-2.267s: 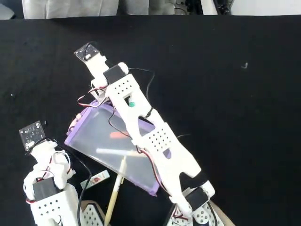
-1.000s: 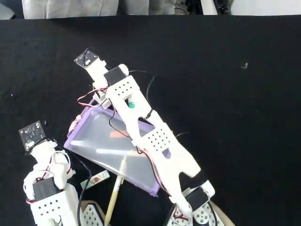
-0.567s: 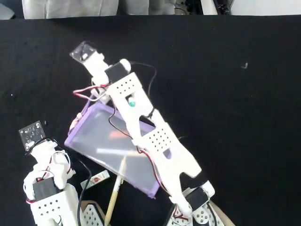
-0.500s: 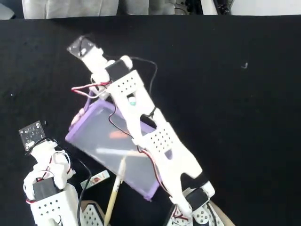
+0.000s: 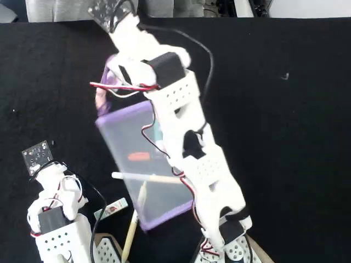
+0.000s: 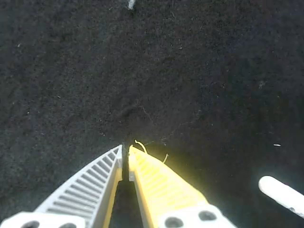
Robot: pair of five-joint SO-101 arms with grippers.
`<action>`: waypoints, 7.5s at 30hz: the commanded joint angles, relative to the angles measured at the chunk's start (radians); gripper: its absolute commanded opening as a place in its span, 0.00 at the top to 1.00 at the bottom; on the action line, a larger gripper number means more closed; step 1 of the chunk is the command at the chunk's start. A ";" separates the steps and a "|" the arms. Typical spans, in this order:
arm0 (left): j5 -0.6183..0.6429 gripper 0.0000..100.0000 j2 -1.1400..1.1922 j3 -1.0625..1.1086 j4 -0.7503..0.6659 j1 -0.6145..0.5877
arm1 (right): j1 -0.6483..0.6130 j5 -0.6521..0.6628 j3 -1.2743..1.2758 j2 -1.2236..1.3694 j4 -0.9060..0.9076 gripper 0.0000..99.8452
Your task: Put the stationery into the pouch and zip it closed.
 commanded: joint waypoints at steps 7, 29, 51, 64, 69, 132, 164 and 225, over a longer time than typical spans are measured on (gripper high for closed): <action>0.006 0.97 -0.006 0.012 0.005 -0.004 | 0.068 0.008 -0.050 -0.199 -0.298 0.99; 0.006 0.97 -0.006 0.012 0.005 -0.004 | -0.043 0.008 -0.042 -0.415 -0.588 0.99; 0.006 0.97 -0.006 0.012 0.005 -0.004 | 0.143 0.161 -0.050 -0.205 -0.678 0.99; 0.006 0.97 -0.006 0.012 0.005 -0.004 | 0.161 0.459 -0.050 -0.343 0.100 0.99; 0.006 0.97 -0.006 0.012 0.005 -0.004 | 0.281 0.463 -0.039 -0.400 0.103 0.99; 0.006 0.97 -0.006 0.012 0.005 -0.004 | 1.011 1.008 2.842 -2.358 -0.292 0.71; 0.006 0.97 -0.006 0.012 0.005 -0.004 | 0.445 0.988 2.658 -1.868 -0.245 0.68; 0.006 0.97 -0.006 0.012 0.005 -0.004 | 0.767 0.862 1.621 -1.099 -0.249 0.99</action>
